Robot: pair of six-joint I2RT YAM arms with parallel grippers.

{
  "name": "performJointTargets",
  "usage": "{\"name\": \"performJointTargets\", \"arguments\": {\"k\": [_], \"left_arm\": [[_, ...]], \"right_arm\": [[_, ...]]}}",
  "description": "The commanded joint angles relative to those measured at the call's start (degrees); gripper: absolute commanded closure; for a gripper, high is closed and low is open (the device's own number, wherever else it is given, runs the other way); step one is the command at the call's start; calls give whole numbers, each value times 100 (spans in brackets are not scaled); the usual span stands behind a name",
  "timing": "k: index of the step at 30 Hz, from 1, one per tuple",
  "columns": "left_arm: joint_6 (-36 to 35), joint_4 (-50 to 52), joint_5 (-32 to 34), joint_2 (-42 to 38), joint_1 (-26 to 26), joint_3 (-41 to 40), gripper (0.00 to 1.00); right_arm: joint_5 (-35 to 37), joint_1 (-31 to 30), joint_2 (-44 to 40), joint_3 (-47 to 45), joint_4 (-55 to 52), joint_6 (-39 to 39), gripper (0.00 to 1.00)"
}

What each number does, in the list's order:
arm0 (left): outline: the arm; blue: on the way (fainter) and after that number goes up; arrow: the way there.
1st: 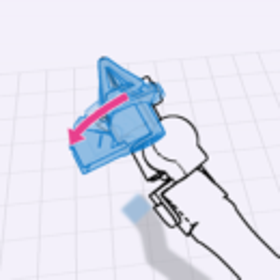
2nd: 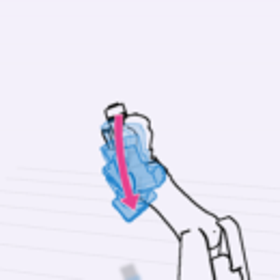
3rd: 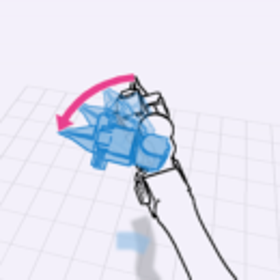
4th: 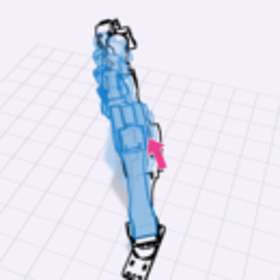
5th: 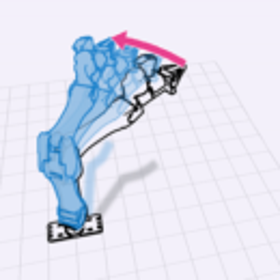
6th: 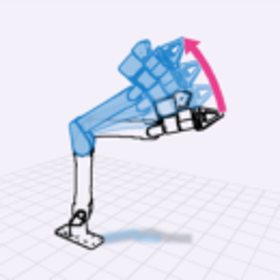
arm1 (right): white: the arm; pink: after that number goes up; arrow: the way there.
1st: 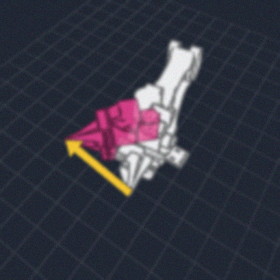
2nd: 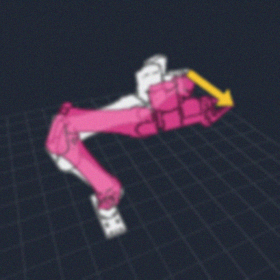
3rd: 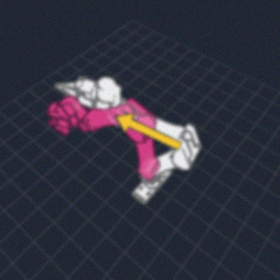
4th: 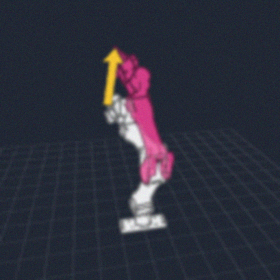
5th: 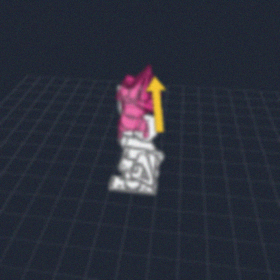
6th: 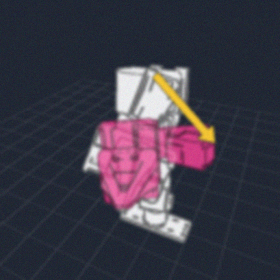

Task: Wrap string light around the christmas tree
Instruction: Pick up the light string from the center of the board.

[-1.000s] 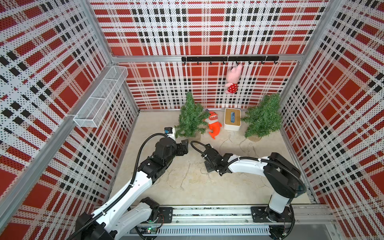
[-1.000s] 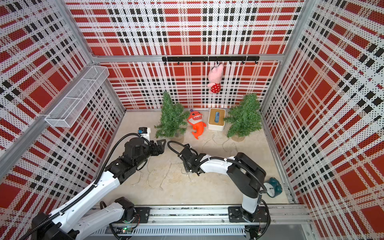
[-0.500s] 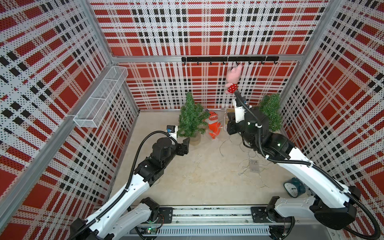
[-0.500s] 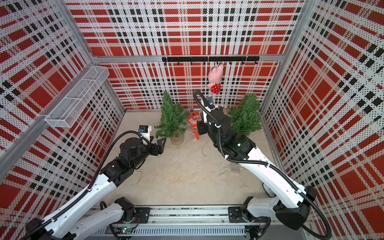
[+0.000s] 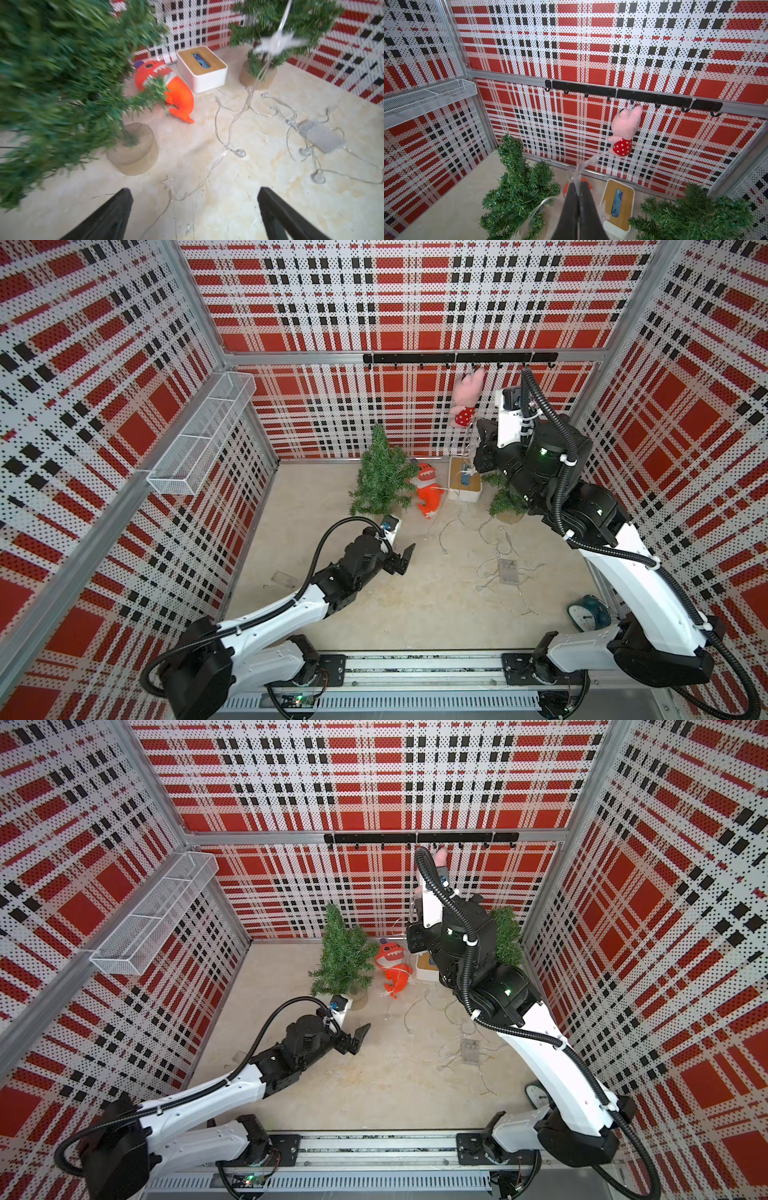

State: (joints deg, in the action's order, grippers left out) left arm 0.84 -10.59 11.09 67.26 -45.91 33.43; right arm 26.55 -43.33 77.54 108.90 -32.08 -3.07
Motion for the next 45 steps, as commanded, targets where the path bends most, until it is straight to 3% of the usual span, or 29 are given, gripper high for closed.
{"name": "performJointTargets", "arguments": {"k": [1, 6, 12, 16, 20, 23, 29, 36, 41, 45], "left_arm": [[-398, -944, 134, 492, -67, -6, 2], [-609, -1777, -471, 1337, -132, 58, 1], [-575, -2291, -1227, 2371, -260, 370, 11], [-690, -2601, -838, 2811, -138, 520, 33], [-391, -3030, -1000, 2929, 237, 598, 58], [-439, -3046, -1090, 2801, 232, 622, 76], [-368, -2290, -1046, 1810, 257, 485, 99], [-32, -919, -1269, 695, 464, 1172, 100], [180, 43, -1480, 802, 632, 2060, 100], [388, 817, -1722, 1212, 639, 2879, 100]], "right_arm": [[-140, 31, -145, 211, 3, 82, 100], [-293, 35, -198, 267, 219, 45, 100], [-340, 66, -170, 403, 321, 105, 100], [-366, 111, -197, 352, 316, 107, 100], [-474, 181, -264, 171, 364, 9, 100], [-477, 274, -268, 0, 319, -14, 100], [-814, 597, -379, -980, 385, -377, 100], [-1913, 870, -886, -3328, 1433, -681, 100], [-3249, 878, -1280, -5319, 3189, -509, 100], [-4420, 879, -1204, -6255, 4243, -525, 100]]}}
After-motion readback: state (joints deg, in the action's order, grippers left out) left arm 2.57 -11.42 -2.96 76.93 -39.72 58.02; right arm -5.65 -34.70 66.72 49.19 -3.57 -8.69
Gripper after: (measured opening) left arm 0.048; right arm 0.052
